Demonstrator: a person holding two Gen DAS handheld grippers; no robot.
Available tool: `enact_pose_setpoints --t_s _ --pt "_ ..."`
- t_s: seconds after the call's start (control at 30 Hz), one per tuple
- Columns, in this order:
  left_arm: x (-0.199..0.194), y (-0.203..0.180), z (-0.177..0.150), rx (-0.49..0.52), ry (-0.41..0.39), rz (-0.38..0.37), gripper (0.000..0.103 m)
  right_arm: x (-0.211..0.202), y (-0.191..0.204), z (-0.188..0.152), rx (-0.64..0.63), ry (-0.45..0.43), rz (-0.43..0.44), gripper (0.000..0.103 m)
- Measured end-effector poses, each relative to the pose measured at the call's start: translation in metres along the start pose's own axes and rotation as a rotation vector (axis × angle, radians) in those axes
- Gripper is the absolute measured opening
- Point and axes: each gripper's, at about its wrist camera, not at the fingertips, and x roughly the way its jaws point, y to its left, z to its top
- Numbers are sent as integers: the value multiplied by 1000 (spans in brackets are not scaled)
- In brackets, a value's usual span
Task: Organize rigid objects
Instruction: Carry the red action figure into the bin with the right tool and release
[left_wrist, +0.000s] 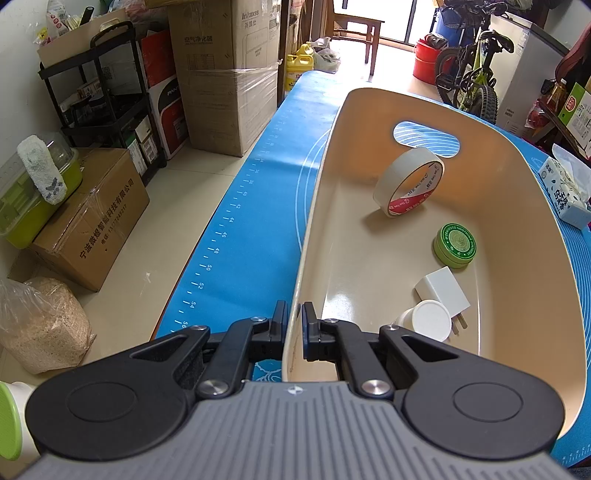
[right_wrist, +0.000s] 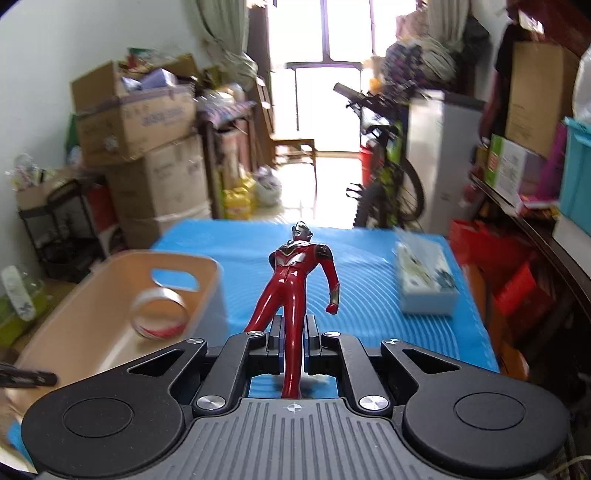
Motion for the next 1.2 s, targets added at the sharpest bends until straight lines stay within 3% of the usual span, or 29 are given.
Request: enact_pose_setpoints --t_s 0.27,0.53,0.77,1.03,1.2 --pt "-1 0 1 -4 0 -5 9 4 54 25 -57 -38 96 20" --pt "-1 1 1 -6 -4 -11 9 24 116 19 -90 -6 168 20" --pt "-1 0 1 -7 -5 -12 9 54 154 -2 -145 98 170 20" --pt "-1 -1 1 -8 -5 -13 9 84 166 -35 -183 261 174 20" --pt "-1 -1 1 -9 -4 -13 9 88 163 -41 -183 312 160 23"
